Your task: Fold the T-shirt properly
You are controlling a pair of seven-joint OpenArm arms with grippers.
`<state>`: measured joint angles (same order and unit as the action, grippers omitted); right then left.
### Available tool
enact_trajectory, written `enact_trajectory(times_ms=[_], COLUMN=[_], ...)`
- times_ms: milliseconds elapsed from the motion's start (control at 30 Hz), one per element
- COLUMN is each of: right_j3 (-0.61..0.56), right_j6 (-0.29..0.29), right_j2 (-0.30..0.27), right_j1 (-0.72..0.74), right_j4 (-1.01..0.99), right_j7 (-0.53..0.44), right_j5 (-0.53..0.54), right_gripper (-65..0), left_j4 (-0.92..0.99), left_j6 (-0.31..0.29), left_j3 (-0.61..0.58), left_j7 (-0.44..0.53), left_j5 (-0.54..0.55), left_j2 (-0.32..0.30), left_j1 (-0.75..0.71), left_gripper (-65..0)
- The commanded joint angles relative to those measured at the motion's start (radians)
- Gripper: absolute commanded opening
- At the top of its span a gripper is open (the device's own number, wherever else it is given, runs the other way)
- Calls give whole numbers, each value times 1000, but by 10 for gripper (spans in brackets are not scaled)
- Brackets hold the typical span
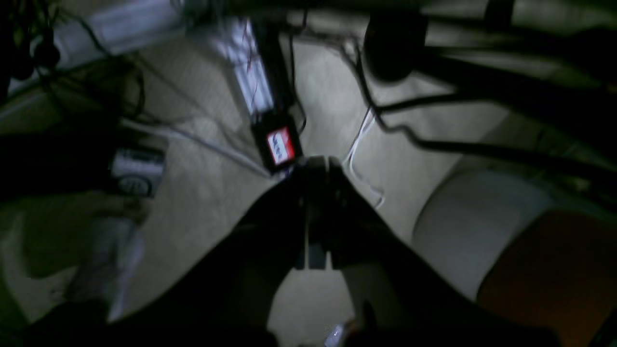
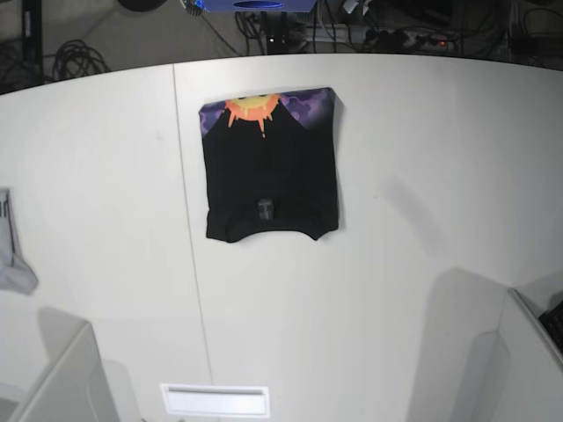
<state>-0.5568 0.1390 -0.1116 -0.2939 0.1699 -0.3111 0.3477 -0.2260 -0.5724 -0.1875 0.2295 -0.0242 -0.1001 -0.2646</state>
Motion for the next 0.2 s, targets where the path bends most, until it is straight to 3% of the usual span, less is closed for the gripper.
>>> enact_trajectory(times_ms=[0,167], right_j3=[-1,-1], right_j6=[0,0], right_j2=[2,31], right_j1=[-14,-15], right_j4=[0,-8], right_j7=[-1,-1], right_j5=[1,1], right_gripper=[-650,-650], left_j4=[3,4], left_j6=[-10,-10], left_j3=[-5,-7], left_j7=[24,49], left_j5=[-6,-6], left_j2=[-2,-3], left_j1=[-19,-34], left_gripper=[-650,-650])
